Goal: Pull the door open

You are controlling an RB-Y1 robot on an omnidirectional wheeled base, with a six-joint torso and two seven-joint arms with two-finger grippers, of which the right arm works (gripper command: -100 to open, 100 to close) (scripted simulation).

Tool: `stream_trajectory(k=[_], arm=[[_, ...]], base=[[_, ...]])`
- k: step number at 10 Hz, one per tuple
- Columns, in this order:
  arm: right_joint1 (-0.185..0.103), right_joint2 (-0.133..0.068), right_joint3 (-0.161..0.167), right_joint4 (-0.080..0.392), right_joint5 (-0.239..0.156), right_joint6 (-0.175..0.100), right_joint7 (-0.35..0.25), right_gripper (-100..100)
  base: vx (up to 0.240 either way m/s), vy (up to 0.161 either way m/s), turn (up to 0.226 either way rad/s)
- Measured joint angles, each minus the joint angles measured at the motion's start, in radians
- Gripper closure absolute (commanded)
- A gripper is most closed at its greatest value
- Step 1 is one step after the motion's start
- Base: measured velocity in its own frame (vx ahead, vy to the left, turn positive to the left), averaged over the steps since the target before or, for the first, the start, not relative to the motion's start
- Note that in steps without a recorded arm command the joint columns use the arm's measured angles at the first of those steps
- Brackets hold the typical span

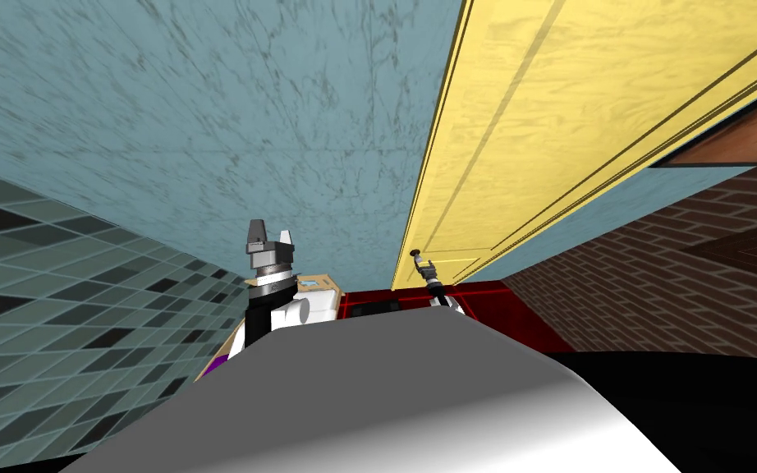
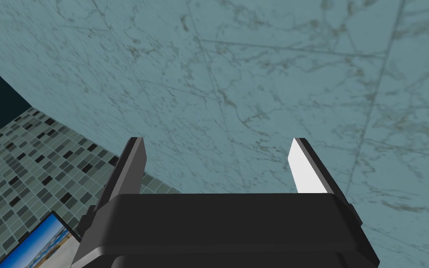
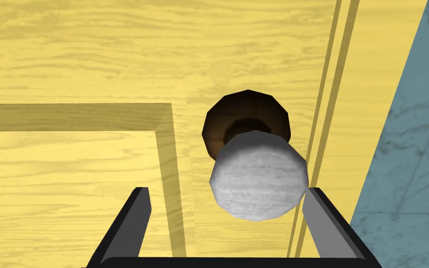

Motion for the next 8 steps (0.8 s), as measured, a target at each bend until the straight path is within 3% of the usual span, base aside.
stream_trajectory(k=[1,6,8], arm=[[0.003,-0.001,-0.002,0.002,-0.001,0.001,0.0,100],[0.003,0.006,0.006,0.002,0.003,-0.005,0.0,100],[0.004,0.006,0.01,0.003,-0.005,-0.007,-0.012,100]], base=[[-0.034,-0.001,0.019],[-0.01,-0.003,0.007],[-0.047,-0.027,0.092]])
